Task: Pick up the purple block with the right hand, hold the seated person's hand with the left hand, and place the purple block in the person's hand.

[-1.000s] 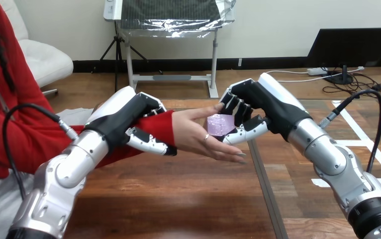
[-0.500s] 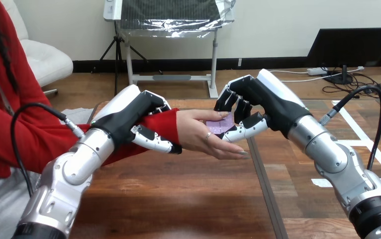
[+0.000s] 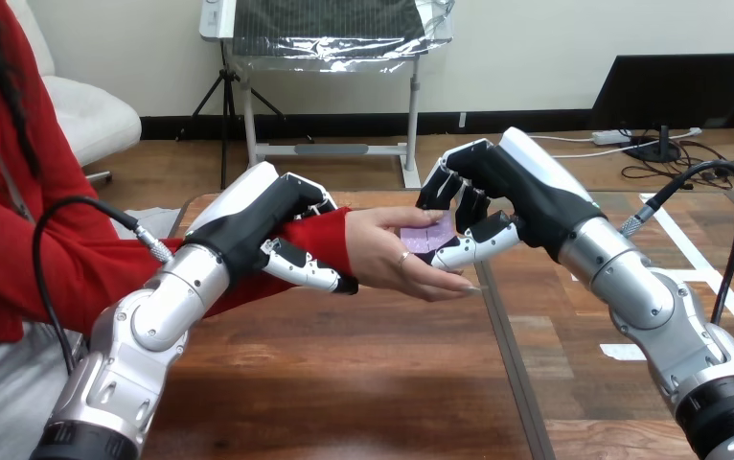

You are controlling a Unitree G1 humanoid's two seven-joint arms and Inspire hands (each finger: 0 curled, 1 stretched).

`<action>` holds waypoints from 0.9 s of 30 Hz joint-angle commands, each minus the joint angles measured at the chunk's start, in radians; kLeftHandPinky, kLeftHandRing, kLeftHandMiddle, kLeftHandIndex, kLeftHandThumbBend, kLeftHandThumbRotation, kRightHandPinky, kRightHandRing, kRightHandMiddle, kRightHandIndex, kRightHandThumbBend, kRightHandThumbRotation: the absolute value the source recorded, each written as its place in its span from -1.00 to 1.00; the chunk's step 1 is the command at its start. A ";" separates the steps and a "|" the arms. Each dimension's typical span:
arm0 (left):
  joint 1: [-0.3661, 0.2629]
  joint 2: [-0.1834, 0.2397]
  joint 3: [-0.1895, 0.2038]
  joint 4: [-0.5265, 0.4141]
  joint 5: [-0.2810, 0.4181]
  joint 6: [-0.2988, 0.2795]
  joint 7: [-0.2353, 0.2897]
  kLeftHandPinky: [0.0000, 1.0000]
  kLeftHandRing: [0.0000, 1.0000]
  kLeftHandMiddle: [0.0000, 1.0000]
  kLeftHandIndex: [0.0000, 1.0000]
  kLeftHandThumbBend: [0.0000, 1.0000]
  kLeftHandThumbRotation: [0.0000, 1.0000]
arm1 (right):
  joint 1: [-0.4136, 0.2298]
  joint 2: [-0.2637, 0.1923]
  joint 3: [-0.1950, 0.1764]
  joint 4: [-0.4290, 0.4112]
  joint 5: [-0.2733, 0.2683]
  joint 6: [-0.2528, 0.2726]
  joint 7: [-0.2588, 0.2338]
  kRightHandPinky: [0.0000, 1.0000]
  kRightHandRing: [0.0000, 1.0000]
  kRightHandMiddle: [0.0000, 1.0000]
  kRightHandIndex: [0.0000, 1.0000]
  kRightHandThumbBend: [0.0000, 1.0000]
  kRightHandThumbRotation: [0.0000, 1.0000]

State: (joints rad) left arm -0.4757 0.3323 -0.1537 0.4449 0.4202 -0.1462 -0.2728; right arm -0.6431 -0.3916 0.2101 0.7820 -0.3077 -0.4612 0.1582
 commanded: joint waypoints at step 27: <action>-0.110 -0.038 -0.010 -0.073 -0.202 -0.078 -0.161 0.11 0.26 0.28 0.25 0.91 -0.28 | -0.024 0.034 -0.033 -0.078 0.046 0.009 0.016 -0.30 -0.16 -0.08 -0.04 0.68 -0.97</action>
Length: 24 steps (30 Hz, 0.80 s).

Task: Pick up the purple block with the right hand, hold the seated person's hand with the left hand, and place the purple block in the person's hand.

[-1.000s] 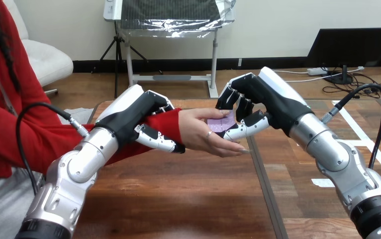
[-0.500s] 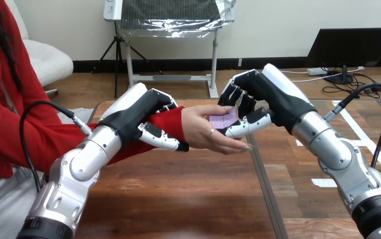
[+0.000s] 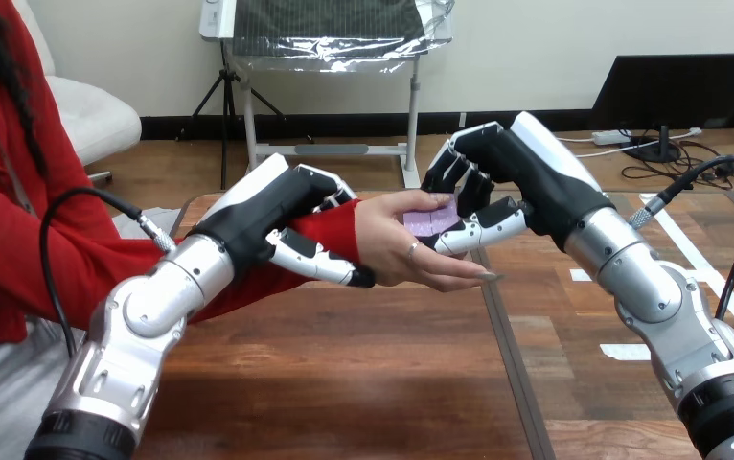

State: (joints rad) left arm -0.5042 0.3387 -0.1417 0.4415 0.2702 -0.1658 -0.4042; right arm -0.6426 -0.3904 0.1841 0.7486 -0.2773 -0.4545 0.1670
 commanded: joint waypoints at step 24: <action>-0.015 -0.001 0.002 -0.151 -0.095 -0.073 -0.051 0.27 0.46 0.48 0.48 1.00 0.34 | -0.015 0.017 -0.023 -0.017 0.036 -0.013 0.035 -0.18 -0.05 0.02 0.06 0.38 -0.36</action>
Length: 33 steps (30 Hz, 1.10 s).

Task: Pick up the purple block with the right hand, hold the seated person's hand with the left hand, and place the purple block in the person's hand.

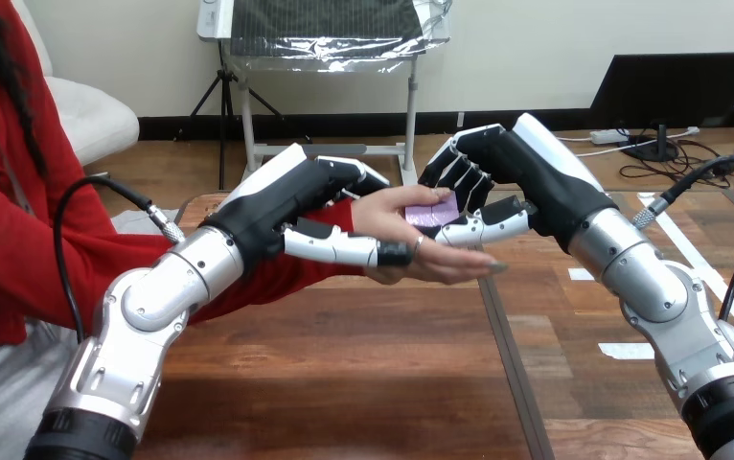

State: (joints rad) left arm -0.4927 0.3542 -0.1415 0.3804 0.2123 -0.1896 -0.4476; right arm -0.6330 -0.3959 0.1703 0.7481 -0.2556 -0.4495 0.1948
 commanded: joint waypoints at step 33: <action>0.040 0.013 0.012 -0.168 -0.027 -0.074 0.049 0.25 0.45 0.47 0.49 0.98 0.58 | -0.013 0.016 -0.015 0.001 0.024 -0.066 0.025 -0.09 -0.01 0.05 0.08 0.31 0.44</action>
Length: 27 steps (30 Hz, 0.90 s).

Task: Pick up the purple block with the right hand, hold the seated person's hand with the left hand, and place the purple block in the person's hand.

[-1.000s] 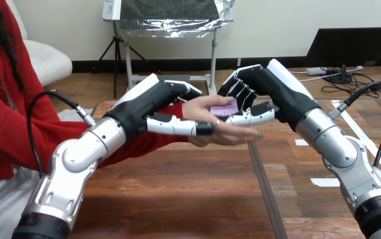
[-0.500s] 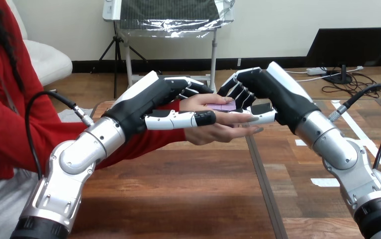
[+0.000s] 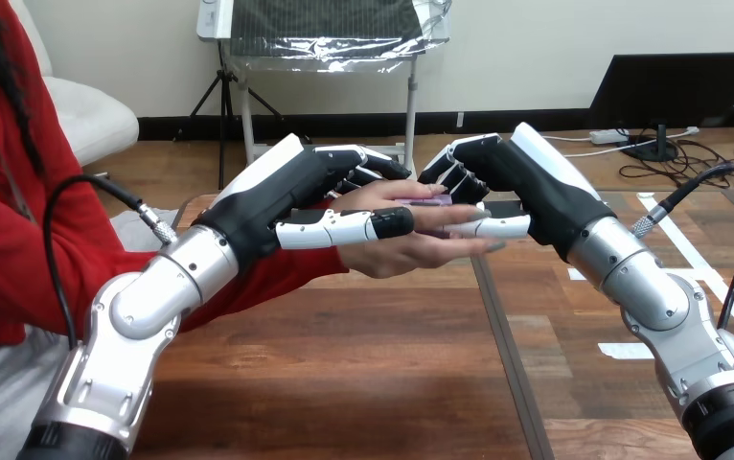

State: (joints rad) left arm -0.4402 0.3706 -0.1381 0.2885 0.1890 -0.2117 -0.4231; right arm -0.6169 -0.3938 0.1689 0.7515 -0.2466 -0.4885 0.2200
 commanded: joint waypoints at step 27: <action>0.178 -0.030 0.030 -0.204 0.116 -0.117 0.278 0.32 0.58 0.63 0.63 1.00 0.91 | 0.000 0.006 -0.020 -0.013 0.019 -0.051 0.000 -0.08 0.02 0.08 0.12 0.46 0.82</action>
State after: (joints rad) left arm -0.3031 0.3616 -0.1374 0.1482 0.2874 -0.3125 -0.2118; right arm -0.6110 -0.3922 0.1689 0.7531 -0.2453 -0.5248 0.2213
